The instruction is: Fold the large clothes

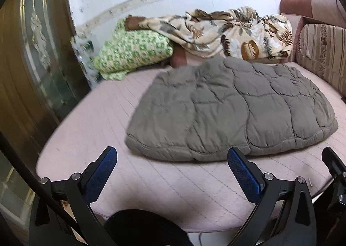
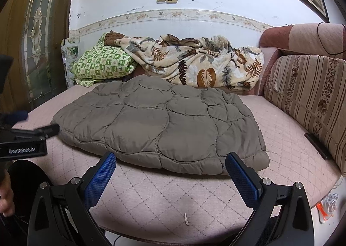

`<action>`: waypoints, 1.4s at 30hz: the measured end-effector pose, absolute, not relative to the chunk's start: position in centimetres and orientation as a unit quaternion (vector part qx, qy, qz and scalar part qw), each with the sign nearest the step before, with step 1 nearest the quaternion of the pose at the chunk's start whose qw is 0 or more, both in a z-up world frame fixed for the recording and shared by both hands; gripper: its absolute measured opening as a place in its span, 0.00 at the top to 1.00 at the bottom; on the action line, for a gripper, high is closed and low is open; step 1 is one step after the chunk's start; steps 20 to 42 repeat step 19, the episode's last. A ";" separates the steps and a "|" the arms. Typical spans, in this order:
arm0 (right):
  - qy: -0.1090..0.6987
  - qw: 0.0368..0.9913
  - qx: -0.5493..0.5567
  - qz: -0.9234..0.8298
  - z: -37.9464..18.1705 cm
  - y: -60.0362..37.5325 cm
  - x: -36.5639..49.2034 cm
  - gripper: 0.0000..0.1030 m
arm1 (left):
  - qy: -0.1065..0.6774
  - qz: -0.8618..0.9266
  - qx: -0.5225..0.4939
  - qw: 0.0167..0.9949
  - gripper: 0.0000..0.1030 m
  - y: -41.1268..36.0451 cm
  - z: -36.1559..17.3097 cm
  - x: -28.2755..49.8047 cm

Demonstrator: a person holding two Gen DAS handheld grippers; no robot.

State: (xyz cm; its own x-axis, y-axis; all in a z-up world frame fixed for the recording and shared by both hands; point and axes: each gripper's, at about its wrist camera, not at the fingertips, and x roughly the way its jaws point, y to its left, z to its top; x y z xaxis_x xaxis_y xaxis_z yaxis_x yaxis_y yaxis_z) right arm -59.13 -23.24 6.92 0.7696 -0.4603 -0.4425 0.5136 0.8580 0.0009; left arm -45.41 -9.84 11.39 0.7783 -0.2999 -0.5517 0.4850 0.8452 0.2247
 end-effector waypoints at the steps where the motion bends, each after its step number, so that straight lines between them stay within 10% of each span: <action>1: 0.219 0.939 0.061 -0.260 6.9 -23.3 -59.2 0.01 | 0.252 -0.209 0.187 0.926 0.01 -9.9 11.7 -45.6; 42: 0.226 0.933 0.061 -0.273 6.6 -23.9 -59.5 0.01 | 0.244 -0.245 0.185 0.920 0.01 -8.6 14.3 -45.2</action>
